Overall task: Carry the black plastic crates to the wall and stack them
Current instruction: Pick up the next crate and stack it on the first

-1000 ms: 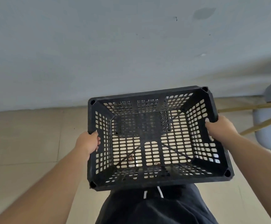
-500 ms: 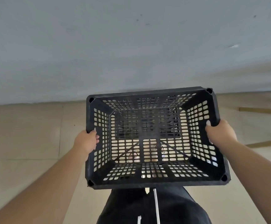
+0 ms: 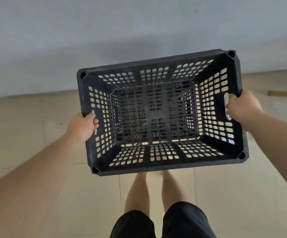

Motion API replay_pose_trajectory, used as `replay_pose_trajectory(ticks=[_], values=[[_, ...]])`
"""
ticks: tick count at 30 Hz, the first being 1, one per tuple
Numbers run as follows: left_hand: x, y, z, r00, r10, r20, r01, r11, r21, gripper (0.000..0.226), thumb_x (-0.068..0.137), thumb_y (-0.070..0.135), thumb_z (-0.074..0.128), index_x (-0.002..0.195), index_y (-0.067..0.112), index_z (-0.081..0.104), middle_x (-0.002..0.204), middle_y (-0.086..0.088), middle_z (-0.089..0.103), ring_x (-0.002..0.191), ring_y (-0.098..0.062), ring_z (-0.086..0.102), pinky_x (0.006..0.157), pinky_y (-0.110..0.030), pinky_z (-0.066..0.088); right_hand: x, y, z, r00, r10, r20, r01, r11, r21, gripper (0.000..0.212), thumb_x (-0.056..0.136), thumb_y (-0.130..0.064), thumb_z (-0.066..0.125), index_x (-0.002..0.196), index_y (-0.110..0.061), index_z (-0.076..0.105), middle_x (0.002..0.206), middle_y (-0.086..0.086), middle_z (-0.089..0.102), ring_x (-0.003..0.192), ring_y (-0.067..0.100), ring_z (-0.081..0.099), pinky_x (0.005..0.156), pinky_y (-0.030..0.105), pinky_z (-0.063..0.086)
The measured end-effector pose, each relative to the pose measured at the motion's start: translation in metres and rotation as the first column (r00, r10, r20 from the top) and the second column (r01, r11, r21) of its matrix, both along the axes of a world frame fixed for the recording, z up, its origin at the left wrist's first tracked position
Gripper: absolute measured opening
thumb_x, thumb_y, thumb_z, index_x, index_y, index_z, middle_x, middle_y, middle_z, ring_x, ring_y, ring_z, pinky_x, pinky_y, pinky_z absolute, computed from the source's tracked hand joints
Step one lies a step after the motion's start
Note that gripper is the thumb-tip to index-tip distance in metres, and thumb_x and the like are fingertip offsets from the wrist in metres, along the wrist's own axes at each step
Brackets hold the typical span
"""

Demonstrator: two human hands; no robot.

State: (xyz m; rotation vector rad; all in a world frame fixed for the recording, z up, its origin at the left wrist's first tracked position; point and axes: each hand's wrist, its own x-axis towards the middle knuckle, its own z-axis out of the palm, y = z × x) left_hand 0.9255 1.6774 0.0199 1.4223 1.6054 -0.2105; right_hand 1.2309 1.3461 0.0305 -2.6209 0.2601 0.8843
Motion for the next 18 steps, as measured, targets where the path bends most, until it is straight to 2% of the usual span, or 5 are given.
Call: replay_pose_trajectory(ticks=[2, 5, 10, 14, 18], values=[[0.007, 0.01, -0.014, 1.0, 0.0, 0.002, 0.0, 1.0, -0.004, 0.028, 0.107, 0.028, 0.05, 0.096, 0.007, 0.065, 0.083, -0.006, 0.066, 0.066, -0.019, 0.06, 0.075, -0.041, 0.057, 0.007, 0.009, -0.014, 1.0, -0.001, -0.008, 0.001, 1.0, -0.006, 0.041, 0.1, -0.037, 0.042, 0.125, -0.008, 0.056, 0.108, 0.015, 0.068, 0.087, 0.033, 0.067, 0.073, 0.04, 0.056], [0.016, 0.021, -0.03, 1.0, -0.011, -0.011, 0.011, 1.0, 0.009, 0.032, 0.107, 0.027, 0.049, 0.085, 0.008, 0.062, 0.079, -0.008, 0.064, 0.061, -0.019, 0.058, 0.066, -0.033, 0.053, 0.014, 0.021, -0.033, 1.0, 0.001, -0.005, -0.001, 1.0, -0.014, 0.04, 0.101, -0.036, 0.042, 0.125, -0.006, 0.056, 0.109, 0.017, 0.067, 0.091, 0.036, 0.066, 0.075, 0.041, 0.055], [0.019, 0.03, -0.049, 1.0, -0.012, -0.024, 0.012, 1.0, 0.022, 0.028, 0.109, 0.027, 0.047, 0.101, 0.004, 0.061, 0.078, -0.007, 0.062, 0.061, -0.017, 0.057, 0.06, -0.026, 0.047, 0.011, 0.028, -0.054, 0.999, 0.033, 0.024, -0.032, 0.997, -0.067, 0.044, 0.104, -0.034, 0.041, 0.134, -0.002, 0.05, 0.115, 0.018, 0.062, 0.098, 0.039, 0.062, 0.077, 0.04, 0.048], [0.017, 0.031, -0.052, 0.998, -0.041, -0.041, 0.043, 0.998, 0.039, 0.028, 0.109, 0.026, 0.045, 0.102, 0.003, 0.058, 0.077, -0.008, 0.059, 0.06, -0.017, 0.055, 0.055, -0.021, 0.048, 0.011, 0.028, -0.055, 0.999, 0.054, 0.008, -0.053, 0.994, -0.097, 0.045, 0.105, -0.032, 0.041, 0.136, 0.001, 0.046, 0.123, 0.024, 0.061, 0.102, 0.042, 0.061, 0.079, 0.041, 0.048], [0.017, 0.029, -0.052, 0.999, -0.021, -0.044, 0.023, 0.999, 0.027, 0.027, 0.11, 0.027, 0.045, 0.107, 0.004, 0.058, 0.08, -0.007, 0.06, 0.065, -0.015, 0.058, 0.057, -0.023, 0.046, 0.011, 0.034, -0.047, 0.999, 0.025, -0.025, -0.027, 0.994, -0.106, 0.043, 0.106, -0.03, 0.044, 0.135, 0.001, 0.041, 0.126, 0.025, 0.061, 0.11, 0.045, 0.063, 0.091, 0.054, 0.055]])
